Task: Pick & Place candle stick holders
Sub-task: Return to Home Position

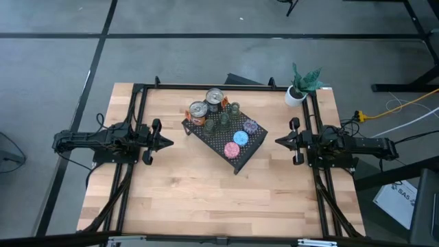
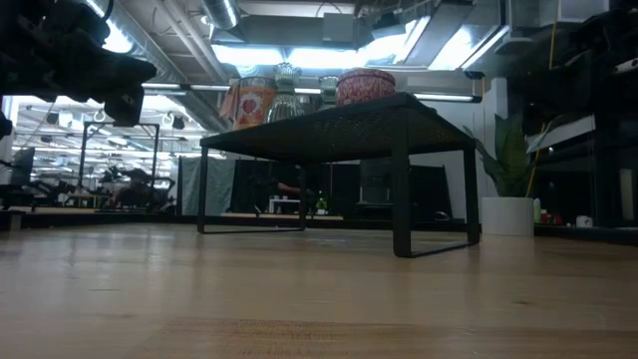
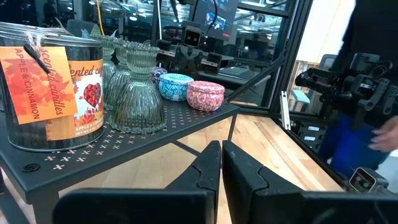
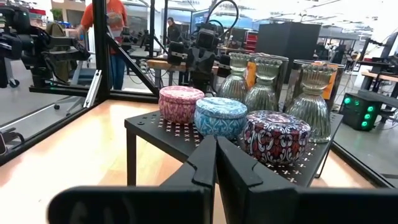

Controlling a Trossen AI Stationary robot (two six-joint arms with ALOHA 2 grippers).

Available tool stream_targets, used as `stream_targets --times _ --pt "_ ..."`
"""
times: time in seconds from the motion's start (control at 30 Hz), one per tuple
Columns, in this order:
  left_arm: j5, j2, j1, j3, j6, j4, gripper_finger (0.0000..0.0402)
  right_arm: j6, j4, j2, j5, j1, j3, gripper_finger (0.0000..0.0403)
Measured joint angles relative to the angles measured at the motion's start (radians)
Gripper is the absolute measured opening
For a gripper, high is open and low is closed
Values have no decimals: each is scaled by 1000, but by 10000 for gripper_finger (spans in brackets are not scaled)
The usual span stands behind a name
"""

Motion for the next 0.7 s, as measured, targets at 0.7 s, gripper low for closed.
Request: stream_targets --times 0.7 --pt "0 0 0 0 0 0 12 3 0 0 -1 0 0 16"
